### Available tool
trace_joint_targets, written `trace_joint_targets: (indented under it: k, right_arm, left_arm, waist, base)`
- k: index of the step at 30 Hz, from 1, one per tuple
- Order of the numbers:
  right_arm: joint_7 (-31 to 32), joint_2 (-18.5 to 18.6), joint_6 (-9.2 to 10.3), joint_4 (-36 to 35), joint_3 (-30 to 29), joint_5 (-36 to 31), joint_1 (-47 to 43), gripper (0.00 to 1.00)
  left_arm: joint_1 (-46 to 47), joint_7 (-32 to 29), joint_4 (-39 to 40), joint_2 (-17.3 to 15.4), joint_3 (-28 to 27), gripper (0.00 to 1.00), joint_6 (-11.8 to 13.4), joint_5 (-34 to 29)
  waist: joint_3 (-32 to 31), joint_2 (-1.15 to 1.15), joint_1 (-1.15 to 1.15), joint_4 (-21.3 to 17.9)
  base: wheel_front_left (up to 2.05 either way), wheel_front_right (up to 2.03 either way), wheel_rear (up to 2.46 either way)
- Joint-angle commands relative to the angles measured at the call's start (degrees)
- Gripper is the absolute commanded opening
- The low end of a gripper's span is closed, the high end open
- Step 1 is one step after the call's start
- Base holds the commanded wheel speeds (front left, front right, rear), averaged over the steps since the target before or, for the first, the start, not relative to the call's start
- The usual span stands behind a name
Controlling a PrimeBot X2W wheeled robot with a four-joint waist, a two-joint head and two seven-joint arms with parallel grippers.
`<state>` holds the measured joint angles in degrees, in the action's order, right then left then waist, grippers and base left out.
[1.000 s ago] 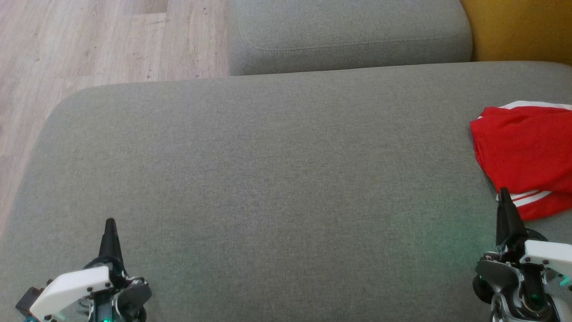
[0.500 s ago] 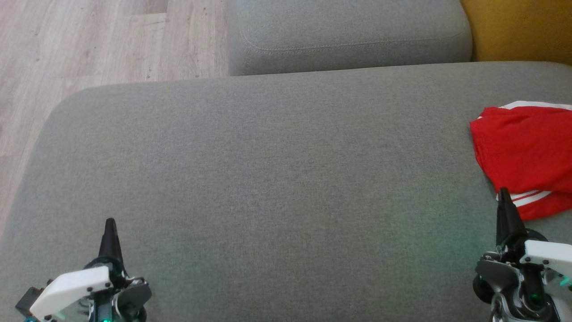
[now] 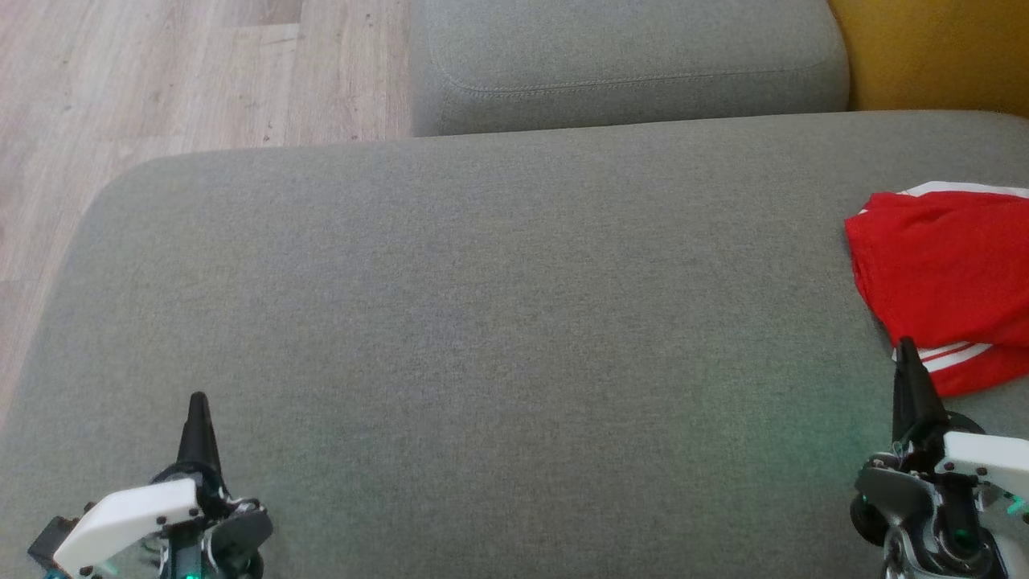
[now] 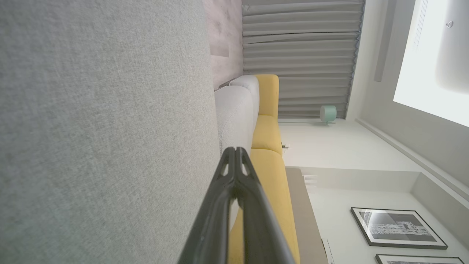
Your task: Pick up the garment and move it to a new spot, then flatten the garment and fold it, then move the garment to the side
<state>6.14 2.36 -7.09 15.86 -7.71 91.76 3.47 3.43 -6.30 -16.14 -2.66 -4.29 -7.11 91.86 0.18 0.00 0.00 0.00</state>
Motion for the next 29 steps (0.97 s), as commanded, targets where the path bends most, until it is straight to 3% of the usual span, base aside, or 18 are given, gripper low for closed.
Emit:
trace_joint_targets:
  k: [1,29]
  right_arm:
    - [0.4,0.5,-0.40,-1.8,1.2,0.4,2.7,0.00]
    - [0.4,0.5,-0.40,-1.8,1.2,0.4,2.7,0.00]
  left_arm:
    - [2.8,-0.2,2.1,-0.2,-2.2,0.00,-0.4,0.3]
    - [2.8,-0.2,2.1,-0.2,-2.2,0.00,-0.4,0.3]
  waist:
    - [0.0,0.00,0.00,0.0]
    - [0.0,0.00,0.00,0.0]
  base:
    - [0.00,0.00,0.00]
    - [0.00,0.00,0.00]
